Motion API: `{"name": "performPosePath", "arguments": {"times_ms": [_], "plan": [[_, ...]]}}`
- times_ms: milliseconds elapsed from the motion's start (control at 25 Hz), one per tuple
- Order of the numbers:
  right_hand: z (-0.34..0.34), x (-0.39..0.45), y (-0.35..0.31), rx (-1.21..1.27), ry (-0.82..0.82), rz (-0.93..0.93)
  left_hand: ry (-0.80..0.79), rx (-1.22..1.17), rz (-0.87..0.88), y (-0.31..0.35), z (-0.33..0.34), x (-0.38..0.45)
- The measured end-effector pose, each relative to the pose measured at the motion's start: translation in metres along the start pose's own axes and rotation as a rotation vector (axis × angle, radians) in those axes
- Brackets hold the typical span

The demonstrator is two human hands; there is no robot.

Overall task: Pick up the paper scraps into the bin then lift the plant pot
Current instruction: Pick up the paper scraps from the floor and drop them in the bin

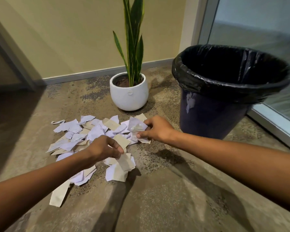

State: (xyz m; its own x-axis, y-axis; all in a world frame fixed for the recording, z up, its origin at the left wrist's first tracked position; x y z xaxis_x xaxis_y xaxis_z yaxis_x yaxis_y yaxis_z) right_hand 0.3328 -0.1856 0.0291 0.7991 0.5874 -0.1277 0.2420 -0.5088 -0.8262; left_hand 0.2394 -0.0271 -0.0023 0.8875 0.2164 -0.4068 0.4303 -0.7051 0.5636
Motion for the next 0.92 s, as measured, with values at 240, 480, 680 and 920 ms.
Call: {"name": "performPosePath", "arguments": {"times_ms": [240, 480, 680, 920], "plan": [[-0.056, -0.017, -0.049, -0.12, 0.223, -0.193, 0.123, -0.071, 0.15, 0.071, -0.038, -0.013], [-0.154, -0.048, -0.098, -0.167, 0.666, -0.388, 0.335, -0.332, 0.358, 0.183, -0.102, -0.019], [-0.221, -0.06, -0.066, -0.121, 0.883, -0.215, 0.431, -0.449, 0.5, 0.244, -0.102, -0.023], [-0.235, -0.058, -0.026, -0.082, 0.862, -0.044, 0.41, -0.43, 0.54, 0.275, -0.076, -0.008]]}}
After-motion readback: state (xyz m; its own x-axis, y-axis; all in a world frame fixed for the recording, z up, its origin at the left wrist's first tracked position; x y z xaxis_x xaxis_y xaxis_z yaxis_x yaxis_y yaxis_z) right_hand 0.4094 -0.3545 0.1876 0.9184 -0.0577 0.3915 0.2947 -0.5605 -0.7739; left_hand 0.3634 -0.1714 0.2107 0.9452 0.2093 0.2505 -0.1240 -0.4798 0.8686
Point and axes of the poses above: each hand's wrist, its own x-axis towards the middle knuckle, its own z-axis out of the palm, y = z × x, the point moved 6 cm from there along x, towards the middle knuckle, and after that the axes turned 11 degrees about x, right-handed, at the moved point
